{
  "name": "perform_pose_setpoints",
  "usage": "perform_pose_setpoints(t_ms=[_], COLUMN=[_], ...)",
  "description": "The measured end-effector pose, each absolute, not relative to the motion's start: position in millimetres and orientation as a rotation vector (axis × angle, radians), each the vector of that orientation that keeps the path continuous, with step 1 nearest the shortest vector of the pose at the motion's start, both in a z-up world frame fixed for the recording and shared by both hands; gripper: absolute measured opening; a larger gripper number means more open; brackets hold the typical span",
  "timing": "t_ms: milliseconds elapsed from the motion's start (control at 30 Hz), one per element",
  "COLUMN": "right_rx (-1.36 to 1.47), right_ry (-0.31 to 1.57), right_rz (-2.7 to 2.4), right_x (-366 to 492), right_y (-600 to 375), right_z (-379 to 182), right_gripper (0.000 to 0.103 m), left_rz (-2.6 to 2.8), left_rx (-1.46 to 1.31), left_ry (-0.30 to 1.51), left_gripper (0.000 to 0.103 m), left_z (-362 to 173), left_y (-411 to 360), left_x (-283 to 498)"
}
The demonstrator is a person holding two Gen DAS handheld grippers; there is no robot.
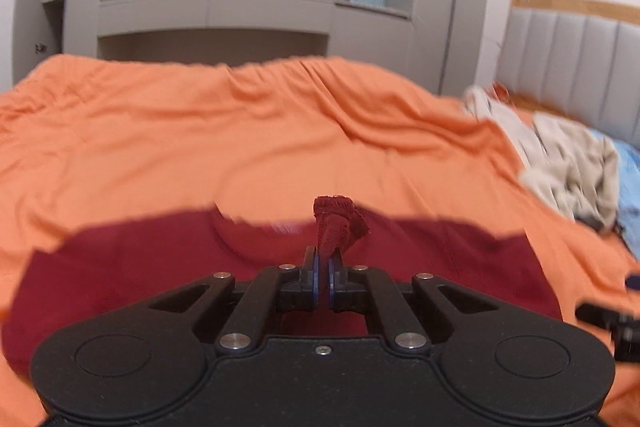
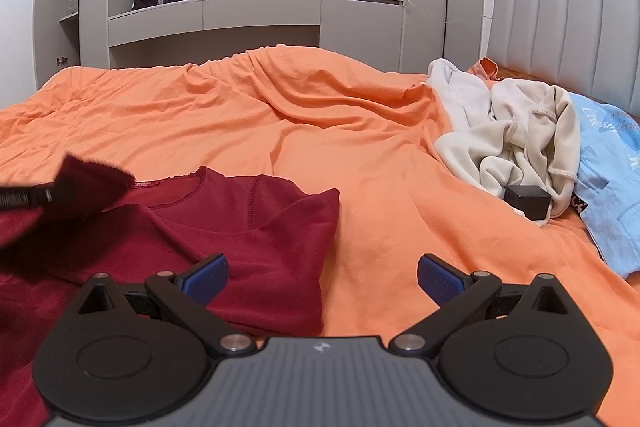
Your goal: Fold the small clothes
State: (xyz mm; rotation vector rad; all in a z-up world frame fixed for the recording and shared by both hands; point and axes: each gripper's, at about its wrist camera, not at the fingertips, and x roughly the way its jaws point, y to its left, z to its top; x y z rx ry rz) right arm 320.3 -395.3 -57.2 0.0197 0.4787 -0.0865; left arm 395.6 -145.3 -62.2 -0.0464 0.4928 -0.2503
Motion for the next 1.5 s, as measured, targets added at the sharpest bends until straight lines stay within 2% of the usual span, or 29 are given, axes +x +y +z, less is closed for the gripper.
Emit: perform_pose_setpoints(t_ms=[167,267,333,367,433,533,700,967,1067,1167,1200,1233,1300,1433,1500], right_rx=[0.017,0.011,0.007,0.008,0.011,0.015,0.01,0.047,0.116,0.197,0.213,0.22,0.217,0.248,0.271], right_ry=[0.487,0.493,0.499,0.499,0.497,0.494,0.489,0.526,0.55,0.609,0.624,0.638,0.651,0.658,0.661], right_rz=[-0.087,-0.084,-0.082,-0.08,-0.067,-0.031,0.095,0.301,0.338,0.339,0.339,0.34,0.328,0.32,0.317], right_x=[322,324,326,327,328,330,334,362,380,396,401,405,408,409,411], right_y=[-394,-392,-391,-391,-389,-384,-362,-318,-304,-295,-292,-290,-287,-291,-294], right_z=[-58,-60,-62,-63,-63,-63,-58,-54,-61,-74,-79,-84,-92,-98,-99], right_gripper=[0.103,0.103,0.103,0.103,0.103,0.103,0.102,0.09,0.081,0.063,0.054,0.05,0.048,0.034,0.032], left_rz=[-0.304,-0.351,-0.367,-0.37,-0.377,-0.387,-0.329,-0.119,-0.11,-0.135,-0.142,-0.153,-0.19,-0.204,-0.175], left_rx=[-0.048,-0.057,-0.071,-0.08,-0.096,-0.107,-0.093,-0.155,-0.24,-0.341,-0.369,-0.395,-0.424,-0.4,-0.392], left_ry=[0.568,0.62,0.644,0.657,0.67,0.677,0.659,0.618,0.617,0.621,0.625,0.63,0.638,0.66,0.705], left_gripper=[0.01,0.029,0.047,0.052,0.07,0.082,0.096,0.101,0.101,0.101,0.099,0.099,0.097,0.096,0.094], left_z=[-74,-77,-73,-74,-67,-58,-42,-38,-48,-61,-66,-71,-78,-84,-89], left_y=[-149,-146,-140,-138,-130,-114,-62,57,91,117,122,126,130,131,130], left_x=[395,398,395,396,392,386,374,369,375,383,384,385,388,397,404])
